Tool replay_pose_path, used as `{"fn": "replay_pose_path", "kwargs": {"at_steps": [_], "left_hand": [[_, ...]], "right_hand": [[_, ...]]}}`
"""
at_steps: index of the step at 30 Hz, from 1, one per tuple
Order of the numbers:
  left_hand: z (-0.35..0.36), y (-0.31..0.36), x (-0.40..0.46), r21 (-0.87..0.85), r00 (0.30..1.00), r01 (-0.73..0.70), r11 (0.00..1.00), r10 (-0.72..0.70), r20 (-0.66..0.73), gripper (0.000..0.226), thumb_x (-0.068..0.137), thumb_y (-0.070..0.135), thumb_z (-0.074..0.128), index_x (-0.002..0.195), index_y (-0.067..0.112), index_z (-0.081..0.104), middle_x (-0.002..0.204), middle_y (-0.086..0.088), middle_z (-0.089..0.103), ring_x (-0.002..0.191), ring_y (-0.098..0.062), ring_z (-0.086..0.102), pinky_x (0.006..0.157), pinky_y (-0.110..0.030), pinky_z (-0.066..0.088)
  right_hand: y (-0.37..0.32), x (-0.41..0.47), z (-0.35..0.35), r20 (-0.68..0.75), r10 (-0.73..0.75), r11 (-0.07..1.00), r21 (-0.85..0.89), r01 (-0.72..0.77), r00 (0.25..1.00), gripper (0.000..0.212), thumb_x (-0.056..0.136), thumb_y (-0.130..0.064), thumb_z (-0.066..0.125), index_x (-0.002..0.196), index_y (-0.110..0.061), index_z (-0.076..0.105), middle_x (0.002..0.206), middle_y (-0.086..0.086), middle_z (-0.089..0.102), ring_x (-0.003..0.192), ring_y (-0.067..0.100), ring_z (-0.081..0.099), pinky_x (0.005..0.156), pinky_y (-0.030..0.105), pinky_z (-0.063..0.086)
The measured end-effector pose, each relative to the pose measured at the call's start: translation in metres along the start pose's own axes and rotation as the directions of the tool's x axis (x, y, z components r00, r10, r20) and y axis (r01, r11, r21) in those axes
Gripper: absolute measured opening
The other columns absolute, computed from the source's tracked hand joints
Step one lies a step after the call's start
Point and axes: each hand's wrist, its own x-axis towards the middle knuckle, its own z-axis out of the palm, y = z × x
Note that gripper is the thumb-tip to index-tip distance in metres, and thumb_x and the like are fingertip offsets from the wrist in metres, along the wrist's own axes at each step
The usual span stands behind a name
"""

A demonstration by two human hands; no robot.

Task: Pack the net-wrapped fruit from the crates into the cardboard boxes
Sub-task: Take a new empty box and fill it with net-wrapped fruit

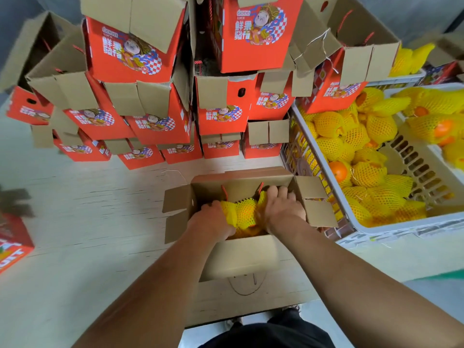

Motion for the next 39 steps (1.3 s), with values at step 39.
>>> {"fn": "replay_pose_path", "kwargs": {"at_steps": [39], "left_hand": [[-0.009, 0.191, 0.017, -0.38, 0.707, -0.668, 0.64, 0.386, -0.593, 0.017, 0.105, 0.023, 0.056, 0.11, 0.012, 0.068, 0.101, -0.006, 0.068, 0.094, -0.026, 0.064, 0.083, -0.048, 0.05]], "right_hand": [[0.142, 0.0, -0.071, -0.485, -0.118, 0.547, 0.697, 0.464, 0.867, 0.009, 0.09, -0.001, 0.056, 0.095, -0.008, 0.058, 0.085, 0.005, 0.066, 0.078, 0.025, 0.061, 0.066, 0.038, 0.045]]}}
